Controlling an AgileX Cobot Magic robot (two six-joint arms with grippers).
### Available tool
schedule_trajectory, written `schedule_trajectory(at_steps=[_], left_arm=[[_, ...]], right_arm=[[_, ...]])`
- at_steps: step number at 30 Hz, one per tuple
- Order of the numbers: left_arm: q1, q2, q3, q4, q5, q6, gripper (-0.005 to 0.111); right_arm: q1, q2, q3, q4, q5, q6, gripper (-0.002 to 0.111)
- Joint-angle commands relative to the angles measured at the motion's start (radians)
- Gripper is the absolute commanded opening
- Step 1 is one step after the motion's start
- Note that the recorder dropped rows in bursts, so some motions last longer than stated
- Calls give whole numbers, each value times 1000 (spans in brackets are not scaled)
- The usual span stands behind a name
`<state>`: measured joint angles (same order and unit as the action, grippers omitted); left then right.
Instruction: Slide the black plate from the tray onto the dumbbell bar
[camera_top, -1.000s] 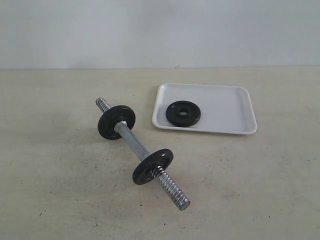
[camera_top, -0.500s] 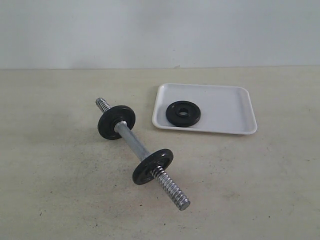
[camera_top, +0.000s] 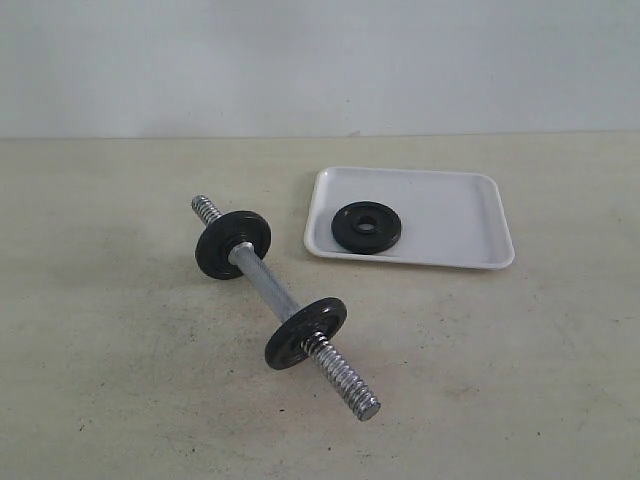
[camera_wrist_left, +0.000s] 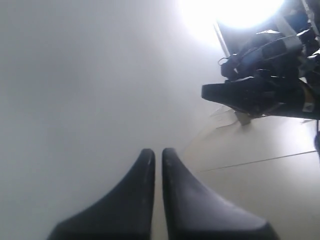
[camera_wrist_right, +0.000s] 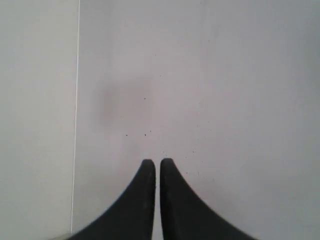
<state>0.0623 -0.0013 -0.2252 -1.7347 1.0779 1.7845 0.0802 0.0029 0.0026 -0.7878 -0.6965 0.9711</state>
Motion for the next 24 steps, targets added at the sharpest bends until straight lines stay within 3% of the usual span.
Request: schedule_trajectory(at_steps=[1, 4, 11, 24], left_arm=[[-4, 47, -80, -10, -135, -11, 4], [-4, 146, -139, -10, -138, -7, 4], [-4, 395, -231, -10, -5, 115, 4], [-4, 629, -278, -10, -92, 288, 4]], right_arm=[[-1, -3, -3, -35, 7, 40, 2], [-1, -3, -3, -42, 21, 82, 2], [-1, -3, -3, -120, 31, 159, 2], [-1, -3, -3, -269, 34, 257, 2]])
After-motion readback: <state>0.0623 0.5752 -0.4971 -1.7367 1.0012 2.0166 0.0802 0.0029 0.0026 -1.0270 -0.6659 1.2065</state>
